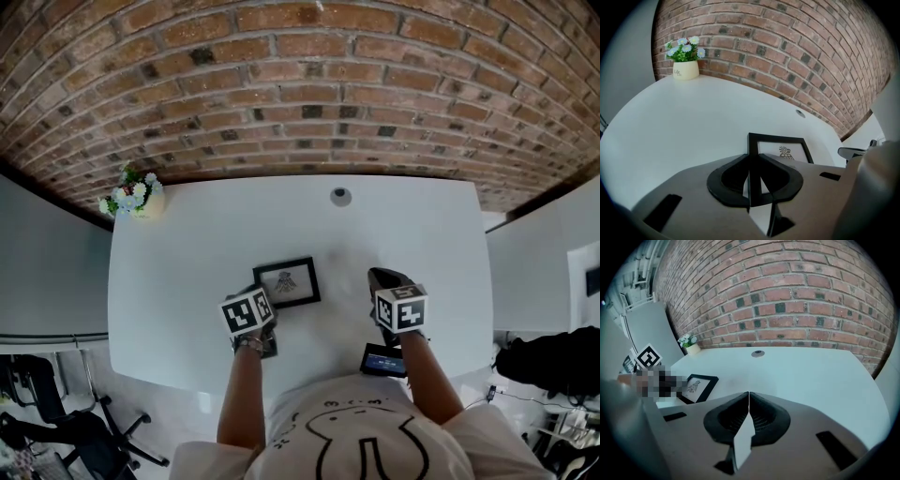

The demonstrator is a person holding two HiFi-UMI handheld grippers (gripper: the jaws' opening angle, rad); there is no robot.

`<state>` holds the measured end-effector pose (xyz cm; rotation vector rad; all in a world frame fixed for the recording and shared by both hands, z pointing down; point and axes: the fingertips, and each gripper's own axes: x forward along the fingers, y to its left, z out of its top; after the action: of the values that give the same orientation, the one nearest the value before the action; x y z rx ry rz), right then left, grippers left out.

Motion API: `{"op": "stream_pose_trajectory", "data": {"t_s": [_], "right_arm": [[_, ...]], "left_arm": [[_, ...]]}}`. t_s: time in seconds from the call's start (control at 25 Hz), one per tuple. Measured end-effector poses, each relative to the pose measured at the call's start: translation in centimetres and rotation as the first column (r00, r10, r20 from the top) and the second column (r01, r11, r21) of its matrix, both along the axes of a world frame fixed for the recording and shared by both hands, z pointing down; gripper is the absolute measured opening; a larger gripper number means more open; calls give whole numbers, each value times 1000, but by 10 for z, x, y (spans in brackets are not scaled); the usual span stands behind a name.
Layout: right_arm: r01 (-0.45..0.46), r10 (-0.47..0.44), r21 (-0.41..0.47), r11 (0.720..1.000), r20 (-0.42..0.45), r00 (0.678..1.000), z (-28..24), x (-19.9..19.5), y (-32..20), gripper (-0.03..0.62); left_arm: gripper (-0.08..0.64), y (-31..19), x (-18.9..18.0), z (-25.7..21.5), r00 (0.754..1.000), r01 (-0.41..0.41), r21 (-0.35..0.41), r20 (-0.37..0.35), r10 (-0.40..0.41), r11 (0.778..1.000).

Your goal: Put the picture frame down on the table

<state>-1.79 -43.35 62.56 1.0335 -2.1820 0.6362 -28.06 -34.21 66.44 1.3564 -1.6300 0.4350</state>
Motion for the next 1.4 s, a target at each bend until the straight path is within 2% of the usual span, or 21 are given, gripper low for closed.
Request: {"op": "stream_pose_trajectory", "data": {"t_s": [0.24,0.4,0.52,0.96,1.4], "right_arm": [[1,-1,-9,1000,-6,1000,3,5,-1,17],[6,-6,-7,1000,-4,1000,2,7,-2,18],[10,-10,-5,1000,-4,1000,0,8,-3,18],[5,-6,37,999,15,1000,-16,18,-3,18],[-38,30,134,990,64,998,-55,34,3,18]], "left_arm": [[80,1,0,-2,1000,-12,6,14,12,1000],[148,4,-3,-4,999,1,7,33,-1,1000],[169,3,-4,-9,999,12,21,37,-13,1000],[161,9,0,-25,998,14,61,52,-17,998],[115,16,2,-66,993,8,181,110,-29,983]]}}
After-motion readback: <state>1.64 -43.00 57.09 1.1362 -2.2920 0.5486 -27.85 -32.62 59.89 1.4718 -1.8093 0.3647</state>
